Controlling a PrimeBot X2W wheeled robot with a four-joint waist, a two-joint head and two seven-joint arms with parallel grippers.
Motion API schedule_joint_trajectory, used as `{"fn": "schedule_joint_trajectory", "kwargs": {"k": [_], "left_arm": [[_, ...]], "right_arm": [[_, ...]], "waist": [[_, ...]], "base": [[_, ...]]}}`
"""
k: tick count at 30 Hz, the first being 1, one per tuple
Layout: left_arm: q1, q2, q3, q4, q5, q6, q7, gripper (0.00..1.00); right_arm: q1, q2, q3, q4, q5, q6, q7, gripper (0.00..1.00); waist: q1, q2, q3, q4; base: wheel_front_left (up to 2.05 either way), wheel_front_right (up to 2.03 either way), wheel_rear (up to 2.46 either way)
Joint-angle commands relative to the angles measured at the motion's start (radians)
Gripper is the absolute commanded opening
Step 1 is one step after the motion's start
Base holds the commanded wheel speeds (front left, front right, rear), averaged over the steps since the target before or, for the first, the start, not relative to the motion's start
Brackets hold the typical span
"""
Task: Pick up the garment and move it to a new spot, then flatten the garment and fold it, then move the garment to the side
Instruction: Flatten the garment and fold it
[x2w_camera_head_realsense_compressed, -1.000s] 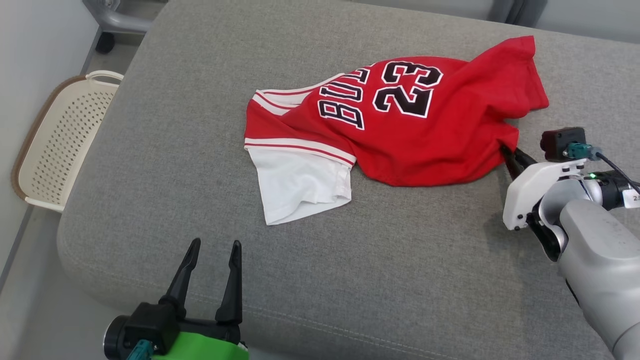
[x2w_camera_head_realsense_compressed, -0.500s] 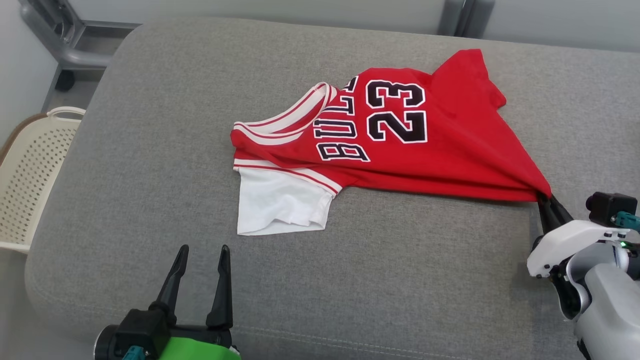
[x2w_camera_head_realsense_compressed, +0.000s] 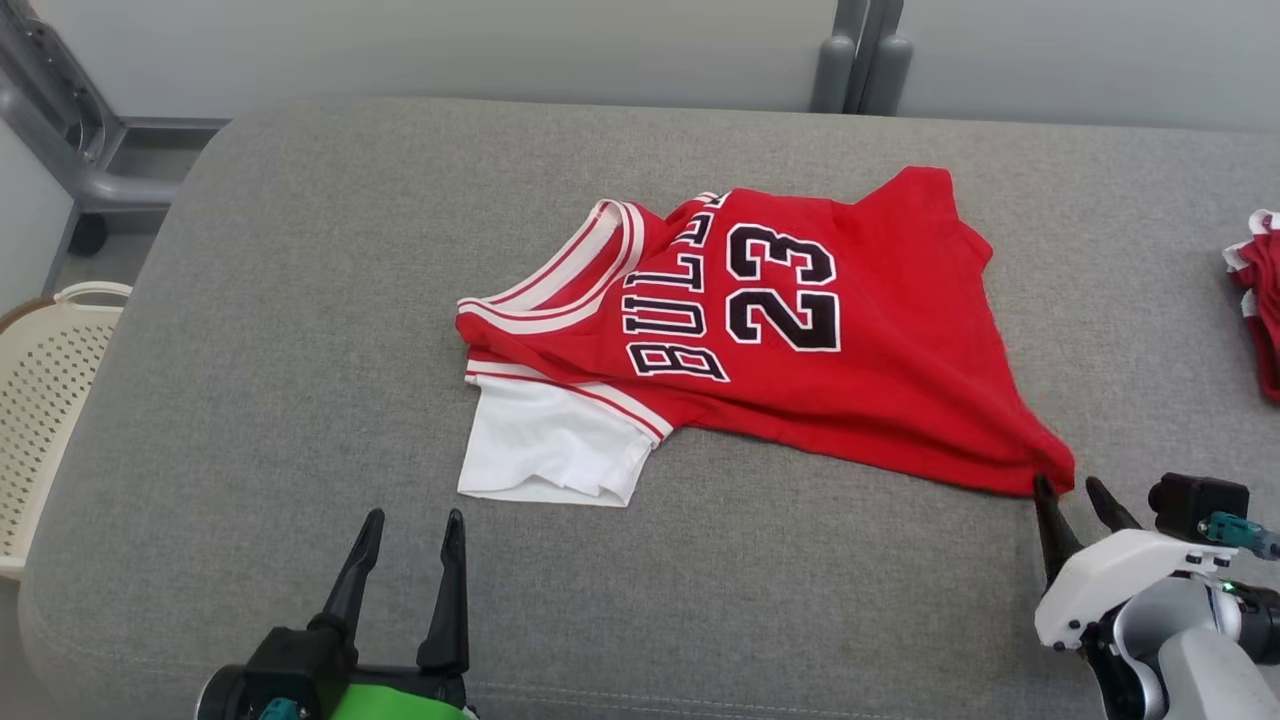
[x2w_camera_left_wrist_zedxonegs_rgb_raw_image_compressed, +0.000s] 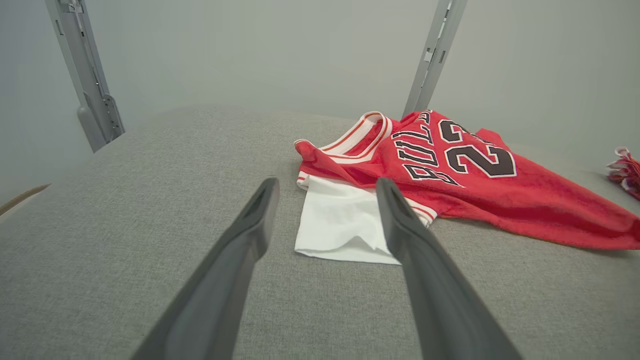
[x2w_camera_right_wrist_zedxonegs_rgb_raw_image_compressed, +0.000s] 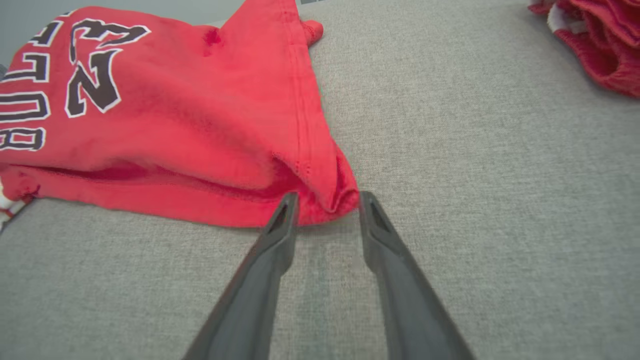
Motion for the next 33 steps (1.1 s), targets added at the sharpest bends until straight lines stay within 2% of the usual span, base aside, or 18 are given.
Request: {"fn": "schedule_joint_trajectory", "kwargs": {"k": [1,6,13,23,33], "left_arm": [[0.016,0.002,0.001,0.005,0.002,-0.001,0.001,1.00],[0.023,0.002,0.008,0.041,0.006,0.005,0.001,1.00],[0.049,0.012,0.048,0.104,-0.006,0.040,0.001,1.00],[0.074,0.027,0.092,0.139,-0.009,0.073,0.001,1.00],[0.102,0.062,0.096,0.133,0.037,0.062,0.001,1.00]], "right_arm": [[0.015,0.000,-0.011,-0.014,-0.014,-0.001,0.004,1.00],[0.075,0.046,-0.060,-0.083,-0.057,-0.001,0.011,1.00],[0.157,0.084,-0.082,-0.194,-0.093,-0.001,-0.062,1.00],[0.221,0.089,0.053,-0.281,-0.097,-0.001,-0.142,1.00],[0.216,0.089,0.139,-0.279,-0.079,-0.001,-0.157,1.00]], "waist": [[0.0000,0.0000,-0.012,-0.007],[0.0000,0.0000,-0.047,-0.020],[0.0000,0.0000,-0.115,-0.056],[0.0000,0.0000,-0.172,-0.107],[0.0000,0.0000,-0.196,-0.141]], "base": [[0.00,0.00,0.00],[0.00,0.00,0.00],[0.00,0.00,0.00],[0.00,0.00,0.00],[0.00,0.00,0.00]]}}
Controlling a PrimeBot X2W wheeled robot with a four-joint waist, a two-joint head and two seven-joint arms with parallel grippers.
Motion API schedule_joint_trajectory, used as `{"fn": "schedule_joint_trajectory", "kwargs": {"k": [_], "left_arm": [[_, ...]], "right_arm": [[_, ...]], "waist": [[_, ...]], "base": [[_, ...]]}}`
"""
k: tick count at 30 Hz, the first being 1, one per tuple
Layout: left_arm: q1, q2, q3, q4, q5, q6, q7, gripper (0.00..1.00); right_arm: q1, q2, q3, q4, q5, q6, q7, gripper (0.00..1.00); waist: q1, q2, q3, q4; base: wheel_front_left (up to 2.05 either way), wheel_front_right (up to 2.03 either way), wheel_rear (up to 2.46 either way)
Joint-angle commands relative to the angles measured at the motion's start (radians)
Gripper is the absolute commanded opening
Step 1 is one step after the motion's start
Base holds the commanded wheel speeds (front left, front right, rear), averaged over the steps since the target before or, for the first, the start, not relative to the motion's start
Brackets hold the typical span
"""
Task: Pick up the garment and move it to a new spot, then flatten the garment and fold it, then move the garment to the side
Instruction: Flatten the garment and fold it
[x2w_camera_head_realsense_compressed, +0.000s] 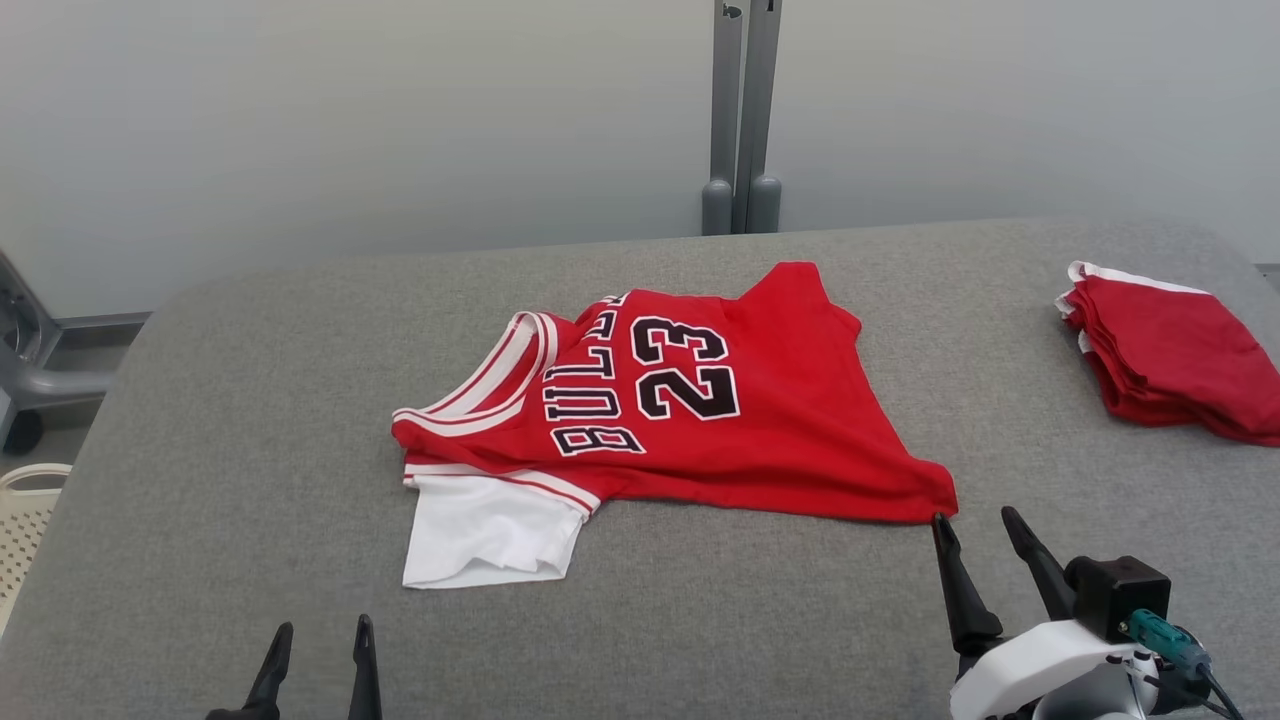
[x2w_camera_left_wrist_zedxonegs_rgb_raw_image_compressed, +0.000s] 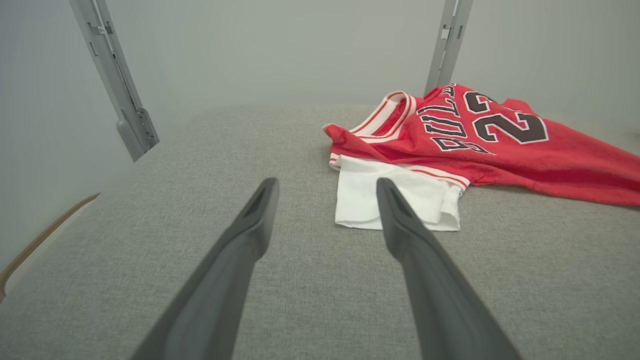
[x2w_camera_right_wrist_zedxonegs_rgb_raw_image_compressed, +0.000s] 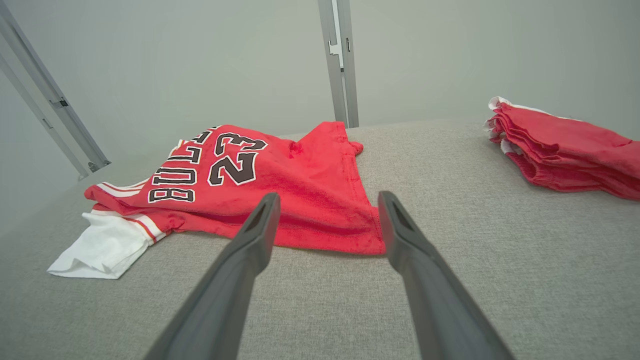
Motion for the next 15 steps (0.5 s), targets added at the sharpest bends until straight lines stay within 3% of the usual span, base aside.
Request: {"fn": "schedule_joint_trajectory", "kwargs": {"k": [1,15], "left_arm": [[0.015,0.005,0.010,-0.005,-0.003,-0.005,0.001,1.00],[0.032,0.009,0.054,-0.015,-0.011,-0.050,0.001,1.00]], "right_arm": [[-0.004,-0.001,0.005,0.005,0.009,-0.001,-0.004,1.00],[-0.057,-0.001,0.035,0.075,0.009,-0.001,0.025,1.00]], "waist": [[0.0000,0.0000,-0.007,-0.005],[0.0000,0.0000,-0.002,0.038]], "base": [[0.00,0.00,0.00],[0.00,0.00,0.00]]}}
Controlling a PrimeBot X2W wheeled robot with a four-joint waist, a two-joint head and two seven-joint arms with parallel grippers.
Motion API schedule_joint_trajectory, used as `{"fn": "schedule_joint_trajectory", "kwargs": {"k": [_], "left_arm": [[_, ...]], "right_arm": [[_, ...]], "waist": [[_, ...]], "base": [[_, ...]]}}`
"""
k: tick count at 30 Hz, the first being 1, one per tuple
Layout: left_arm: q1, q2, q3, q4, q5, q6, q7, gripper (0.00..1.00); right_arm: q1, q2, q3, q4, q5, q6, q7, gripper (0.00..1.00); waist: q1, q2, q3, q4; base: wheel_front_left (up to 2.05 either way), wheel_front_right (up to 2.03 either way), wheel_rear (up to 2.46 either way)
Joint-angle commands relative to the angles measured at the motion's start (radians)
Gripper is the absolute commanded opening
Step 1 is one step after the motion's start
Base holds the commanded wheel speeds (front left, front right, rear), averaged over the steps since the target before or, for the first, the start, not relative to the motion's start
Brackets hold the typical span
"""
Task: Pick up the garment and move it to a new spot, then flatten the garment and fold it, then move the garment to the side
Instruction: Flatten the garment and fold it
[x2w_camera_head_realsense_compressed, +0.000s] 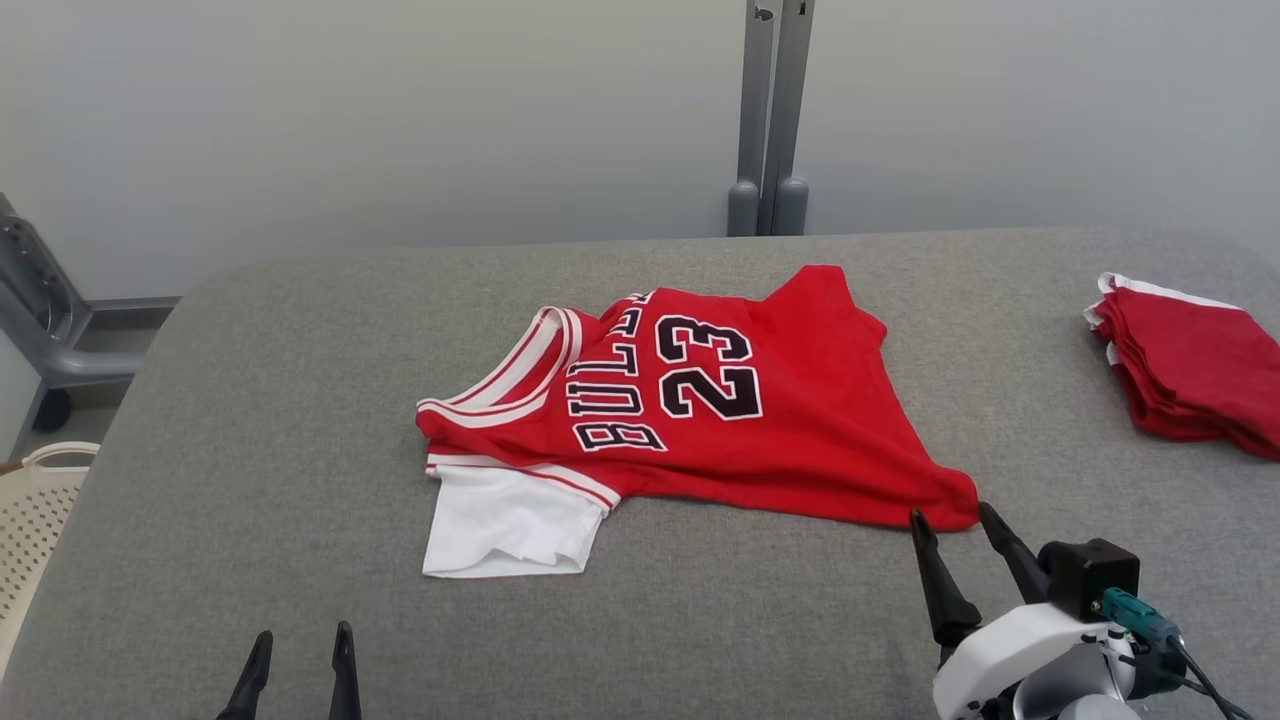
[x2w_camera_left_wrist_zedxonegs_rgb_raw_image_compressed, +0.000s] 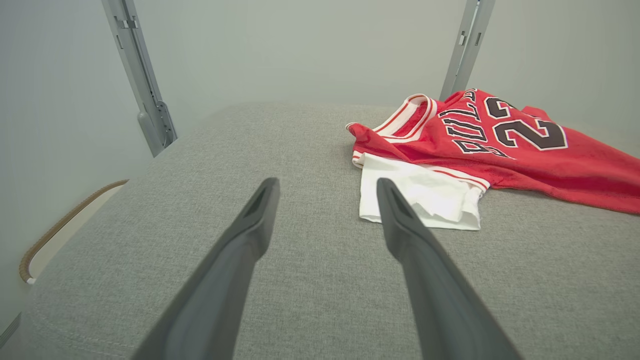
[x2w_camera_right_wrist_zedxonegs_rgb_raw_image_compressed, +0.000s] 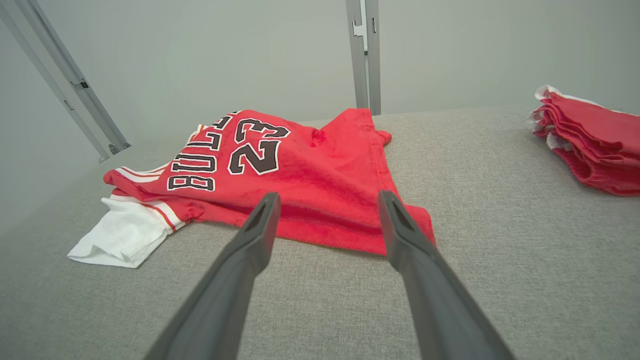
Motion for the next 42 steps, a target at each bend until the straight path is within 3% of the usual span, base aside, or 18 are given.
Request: {"fn": "schedule_joint_trajectory", "kwargs": {"k": [1,18,23,30,37,42], "left_arm": [[0.014,0.003,0.006,0.001,0.003,-0.007,0.001,1.00],[-0.059,-0.001,-0.035,0.041,0.010,-0.037,0.007,1.00],[-0.178,0.013,-0.082,0.089,0.017,-0.051,0.106,1.00],[-0.397,0.010,-0.108,0.230,0.014,-0.038,0.263,1.00],[-0.546,-0.005,-0.105,0.382,-0.004,-0.009,0.381,1.00],[-0.590,-0.015,-0.110,0.456,-0.015,0.007,0.406,1.00]], "right_arm": [[-0.001,-0.002,-0.006,0.004,-0.006,-0.001,-0.001,1.00],[-0.036,-0.002,-0.030,0.013,-0.061,-0.001,0.063,1.00],[-0.088,-0.003,-0.062,0.023,-0.147,-0.001,0.195,1.00],[-0.184,-0.062,-0.082,0.031,-0.195,-0.001,0.363,1.00],[-0.254,-0.102,-0.064,0.071,-0.175,-0.001,0.399,1.00],[-0.270,-0.106,-0.056,0.115,-0.174,-0.001,0.393,1.00]], "waist": [[0.0000,0.0000,0.005,0.005],[0.0000,0.0000,0.046,0.001],[0.0000,0.0000,0.081,0.006],[0.0000,0.0000,0.176,-0.002],[0.0000,0.0000,0.255,-0.017],[0.0000,0.0000,0.265,-0.023]], "base": [[0.00,0.00,0.00],[0.00,0.00,0.00],[0.00,0.00,0.00],[0.00,0.00,0.00],[0.00,0.00,0.00],[0.00,0.00,0.00]]}}
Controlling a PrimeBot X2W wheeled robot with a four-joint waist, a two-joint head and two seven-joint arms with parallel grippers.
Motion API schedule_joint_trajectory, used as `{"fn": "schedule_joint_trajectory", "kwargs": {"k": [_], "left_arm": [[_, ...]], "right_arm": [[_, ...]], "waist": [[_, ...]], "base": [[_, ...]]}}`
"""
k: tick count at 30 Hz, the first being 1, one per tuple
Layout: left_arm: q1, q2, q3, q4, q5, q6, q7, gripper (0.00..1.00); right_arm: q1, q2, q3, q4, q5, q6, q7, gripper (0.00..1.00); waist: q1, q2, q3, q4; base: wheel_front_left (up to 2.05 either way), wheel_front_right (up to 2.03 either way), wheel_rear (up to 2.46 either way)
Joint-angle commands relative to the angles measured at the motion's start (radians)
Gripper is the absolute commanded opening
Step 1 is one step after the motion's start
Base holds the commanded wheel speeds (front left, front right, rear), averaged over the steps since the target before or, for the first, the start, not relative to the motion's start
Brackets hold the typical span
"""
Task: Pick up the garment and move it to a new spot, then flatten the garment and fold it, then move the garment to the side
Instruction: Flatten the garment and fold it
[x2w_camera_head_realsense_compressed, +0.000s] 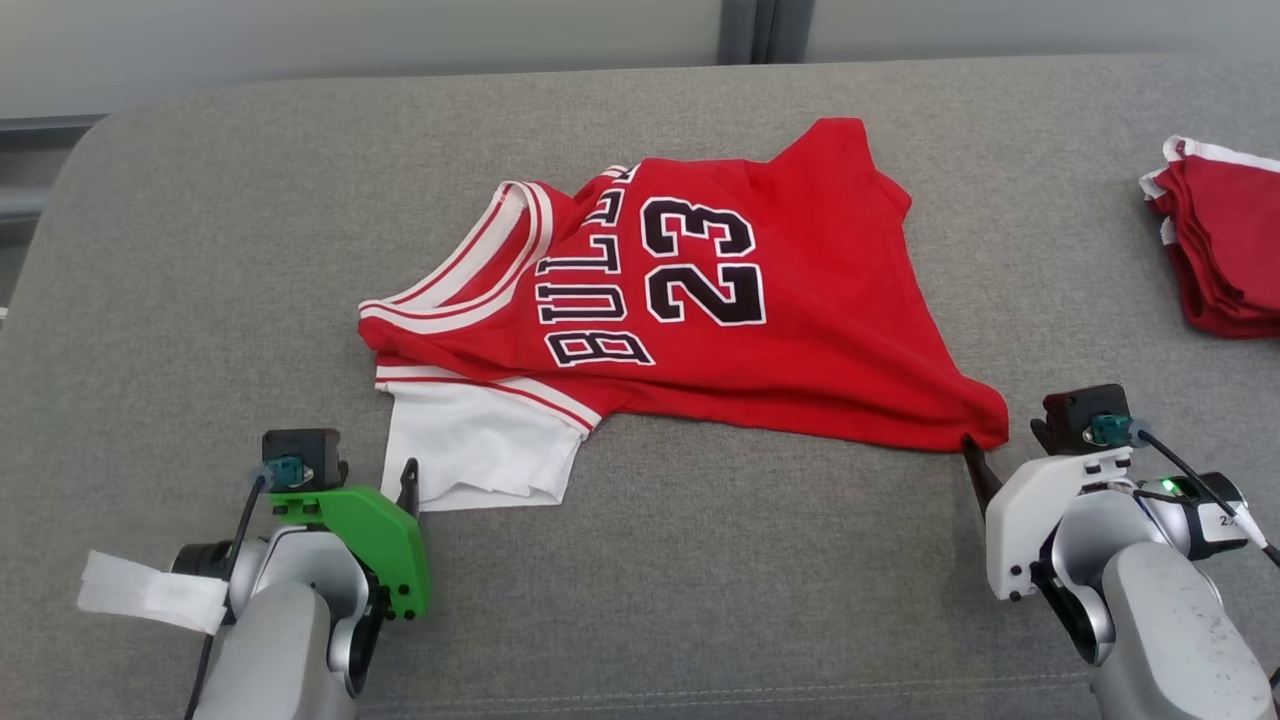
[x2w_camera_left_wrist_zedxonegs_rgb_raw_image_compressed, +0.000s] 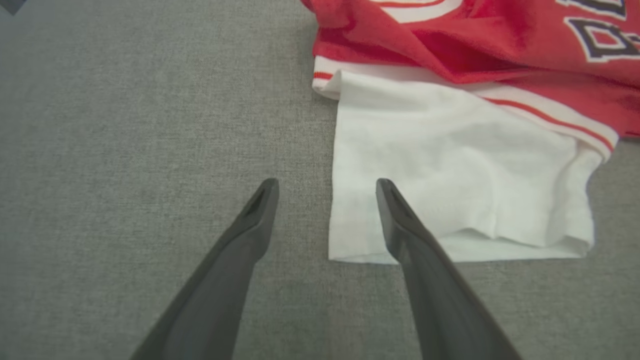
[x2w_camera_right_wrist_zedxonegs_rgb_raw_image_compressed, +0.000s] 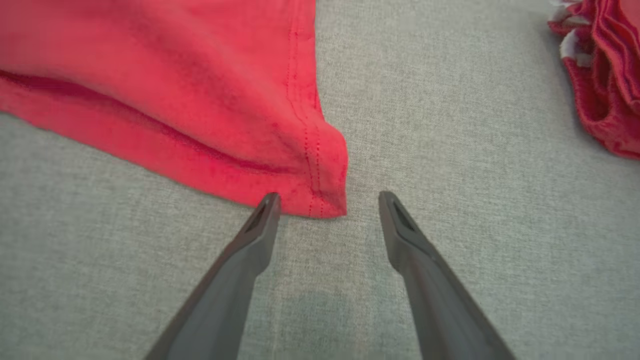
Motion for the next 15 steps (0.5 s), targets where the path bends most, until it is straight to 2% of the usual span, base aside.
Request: {"fn": "schedule_joint_trajectory", "kwargs": {"k": [1,9,10,11,12,15], "left_arm": [[-0.017,-0.001,-0.002,0.010,-0.004,0.007,0.004,1.00],[-0.027,-0.015,-0.015,0.074,-0.028,0.002,0.019,1.00],[-0.025,-0.017,-0.017,0.077,-0.032,0.002,0.019,0.91],[-0.024,-0.019,-0.021,0.079,-0.034,0.001,0.019,0.78],[-0.022,-0.022,-0.023,0.082,-0.039,0.001,0.020,0.50],[-0.016,-0.026,-0.033,0.090,-0.047,-0.003,0.022,0.31]], "right_arm": [[-0.012,-0.011,0.007,0.008,-0.008,-0.001,-0.009,1.00],[-0.042,-0.029,0.041,0.098,0.002,-0.001,-0.054,1.00],[-0.047,-0.028,0.043,0.107,0.006,-0.001,-0.058,1.00],[-0.052,-0.027,0.047,0.116,0.010,-0.001,-0.064,1.00],[-0.056,-0.028,0.051,0.127,0.012,-0.001,-0.065,1.00],[-0.068,-0.032,0.062,0.156,0.017,-0.001,-0.079,1.00]], "waist": [[0.0000,-0.0001,0.005,-0.005],[0.0000,-0.0001,0.009,-0.004],[0.0000,-0.0001,0.010,-0.003],[0.0000,-0.0001,0.011,-0.002],[0.0000,-0.0001,0.012,-0.001],[0.0000,-0.0001,0.014,0.002]], "base": [[0.00,0.00,0.00],[0.00,0.00,0.00],[0.00,0.00,0.00],[0.00,0.00,0.00],[0.00,0.00,0.00],[0.00,0.00,0.00]]}}
